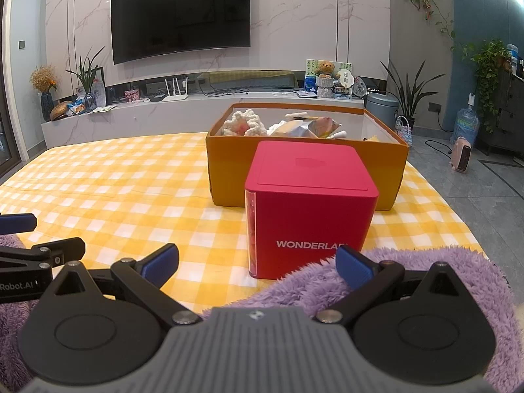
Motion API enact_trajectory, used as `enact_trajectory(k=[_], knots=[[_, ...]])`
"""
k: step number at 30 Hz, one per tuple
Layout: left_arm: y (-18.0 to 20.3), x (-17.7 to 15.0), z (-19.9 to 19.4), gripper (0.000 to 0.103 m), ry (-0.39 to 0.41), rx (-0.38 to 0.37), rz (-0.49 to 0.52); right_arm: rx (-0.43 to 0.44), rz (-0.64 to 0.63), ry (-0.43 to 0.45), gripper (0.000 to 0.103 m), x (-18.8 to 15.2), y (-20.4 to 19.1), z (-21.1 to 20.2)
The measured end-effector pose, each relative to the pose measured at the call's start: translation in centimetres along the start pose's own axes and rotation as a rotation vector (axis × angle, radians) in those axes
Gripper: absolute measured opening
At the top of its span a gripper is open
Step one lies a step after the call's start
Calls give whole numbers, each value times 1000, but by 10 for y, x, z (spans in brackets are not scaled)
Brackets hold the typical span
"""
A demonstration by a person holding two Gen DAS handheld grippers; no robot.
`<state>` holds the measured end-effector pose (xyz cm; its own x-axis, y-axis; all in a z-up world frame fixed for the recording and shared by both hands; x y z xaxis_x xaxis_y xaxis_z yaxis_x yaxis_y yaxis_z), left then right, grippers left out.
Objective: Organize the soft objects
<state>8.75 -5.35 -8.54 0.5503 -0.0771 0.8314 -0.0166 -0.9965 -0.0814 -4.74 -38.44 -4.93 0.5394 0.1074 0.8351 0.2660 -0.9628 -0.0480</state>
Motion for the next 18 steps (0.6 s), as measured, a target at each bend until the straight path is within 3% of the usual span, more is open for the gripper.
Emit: enact_trajectory(k=[18], knots=[[1, 2, 0, 99, 5, 0, 1, 0, -1, 0, 100, 0, 0, 0]])
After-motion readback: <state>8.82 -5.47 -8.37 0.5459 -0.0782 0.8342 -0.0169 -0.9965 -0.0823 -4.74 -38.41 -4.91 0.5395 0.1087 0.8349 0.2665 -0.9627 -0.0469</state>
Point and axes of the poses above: each gripper's, at about its wrist camera, not at the fingertips, and z roughly the way its jaws point, y to its right, x to its top, the point moved 6 cm from there along z, roughly the way its jaws point
